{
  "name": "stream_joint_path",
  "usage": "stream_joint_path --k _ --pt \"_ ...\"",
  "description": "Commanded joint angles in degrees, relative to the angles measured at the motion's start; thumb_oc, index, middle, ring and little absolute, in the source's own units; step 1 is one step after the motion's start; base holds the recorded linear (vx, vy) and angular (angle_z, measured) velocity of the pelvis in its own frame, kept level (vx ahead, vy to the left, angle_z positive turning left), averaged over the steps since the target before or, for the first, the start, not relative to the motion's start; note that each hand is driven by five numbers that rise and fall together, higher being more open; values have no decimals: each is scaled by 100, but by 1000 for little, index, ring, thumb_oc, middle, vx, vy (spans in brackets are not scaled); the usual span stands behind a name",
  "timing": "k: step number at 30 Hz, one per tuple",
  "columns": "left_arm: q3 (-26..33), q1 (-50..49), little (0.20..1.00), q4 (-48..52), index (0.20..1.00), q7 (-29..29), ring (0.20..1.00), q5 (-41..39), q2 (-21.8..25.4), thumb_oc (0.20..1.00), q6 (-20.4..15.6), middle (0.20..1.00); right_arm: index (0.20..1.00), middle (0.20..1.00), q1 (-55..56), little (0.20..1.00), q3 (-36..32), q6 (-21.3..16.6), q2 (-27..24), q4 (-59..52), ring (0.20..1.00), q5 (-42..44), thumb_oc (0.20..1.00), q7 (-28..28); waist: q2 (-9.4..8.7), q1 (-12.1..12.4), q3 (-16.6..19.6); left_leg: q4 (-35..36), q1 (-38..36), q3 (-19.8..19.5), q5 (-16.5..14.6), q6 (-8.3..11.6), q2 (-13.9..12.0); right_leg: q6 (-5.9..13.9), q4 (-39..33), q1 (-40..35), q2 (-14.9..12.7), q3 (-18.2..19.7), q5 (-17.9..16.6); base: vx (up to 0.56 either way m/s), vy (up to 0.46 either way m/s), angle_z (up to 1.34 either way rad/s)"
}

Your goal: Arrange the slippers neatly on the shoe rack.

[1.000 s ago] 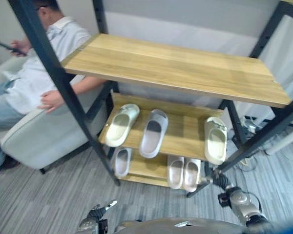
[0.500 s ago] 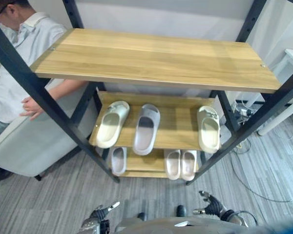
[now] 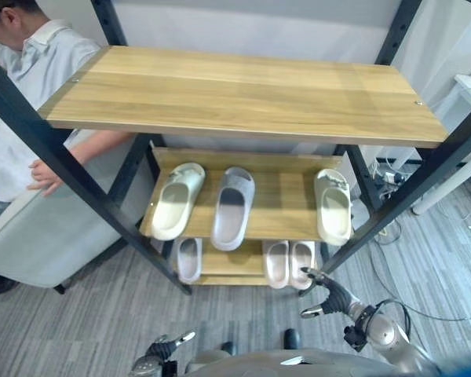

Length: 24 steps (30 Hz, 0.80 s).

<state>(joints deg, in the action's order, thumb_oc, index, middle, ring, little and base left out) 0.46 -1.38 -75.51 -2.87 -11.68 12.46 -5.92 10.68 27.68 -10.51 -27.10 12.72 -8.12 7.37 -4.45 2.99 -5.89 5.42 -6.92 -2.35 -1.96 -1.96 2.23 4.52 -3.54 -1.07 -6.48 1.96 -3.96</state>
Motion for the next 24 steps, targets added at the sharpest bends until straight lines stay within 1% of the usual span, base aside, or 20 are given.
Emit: stream_joint_path --k 1,2,4,5,6,9,13,21,24 --pt "-141 340 1000 -240 1000 -68 1000 273 -137 1000 -151 1000 1000 1000 -320 1000 -146 -375 -227 -610 1000 143 1000 -162 336 172 7 -289 108 70 -164 92 -58 524 1213 283 -141 -85 656 26 -4 3" --pt "-142 340 1000 -240 1000 -69 1000 273 -137 1000 -151 1000 1000 1000 -318 1000 -147 -374 -227 -613 1000 142 1000 -162 336 173 6 -290 108 69 -165 92 -58 523 1214 282 -141 -86 657 40 -2 6" --pt "-139 317 1000 -259 1000 -101 1000 296 -157 1000 -158 1000 1000 1000 -403 1000 -226 -434 -214 -731 1000 34 1000 -362 330 199 25 -297 94 64 -178 92 -66 529 1200 248 -148 -106 666 56 0 6" --pt "-139 255 1000 -282 1000 -119 1000 355 -169 1000 -171 1000 1000 1000 -546 1000 -367 -498 -227 -881 1000 -180 1000 -623 312 238 57 -298 71 50 -202 88 -75 531 1174 214 -153 -122 669 66 -3 4" --pt "-139 256 1000 -282 1000 -119 1000 355 -170 1000 -171 1000 1000 1000 -545 1000 -367 -497 -227 -882 1000 -183 1000 -625 313 238 56 -298 70 50 -202 88 -75 531 1173 212 -153 -122 669 69 -6 5" --pt "-139 198 1000 -267 1000 -119 1000 390 -178 1000 -183 1000 1000 1000 -801 1000 -543 -456 -308 -927 1000 -607 1000 -947 296 314 103 -301 55 13 -232 88 -80 528 1139 158 -158 -169 681 56 -5 9" --pt "-204 142 1000 -223 1000 -94 1000 462 -181 1000 -225 1000 1000 1000 -990 1000 -714 -430 -339 -818 1000 -757 1000 -1176 278 389 130 -315 63 -24 -250 94 -77 521 1103 107 -161 -205 680 42 0 6" --pt "-320 58 1000 -222 1000 -90 1000 590 -74 1000 -225 1000 1000 1000 -1608 1000 -871 -250 -358 -284 1000 -878 1000 -1511 190 587 122 -346 165 -94 -267 110 -90 496 1022 89 -158 -288 680 34 -3 4" --pt "-336 8 1000 -238 1000 -101 1000 574 6 1000 -241 1000 1000 1000 -1924 1000 -932 -211 -342 -17 1000 -610 1000 -1597 147 695 105 -331 258 -96 -252 120 -98 489 919 106 -168 -343 650 19 5 8"
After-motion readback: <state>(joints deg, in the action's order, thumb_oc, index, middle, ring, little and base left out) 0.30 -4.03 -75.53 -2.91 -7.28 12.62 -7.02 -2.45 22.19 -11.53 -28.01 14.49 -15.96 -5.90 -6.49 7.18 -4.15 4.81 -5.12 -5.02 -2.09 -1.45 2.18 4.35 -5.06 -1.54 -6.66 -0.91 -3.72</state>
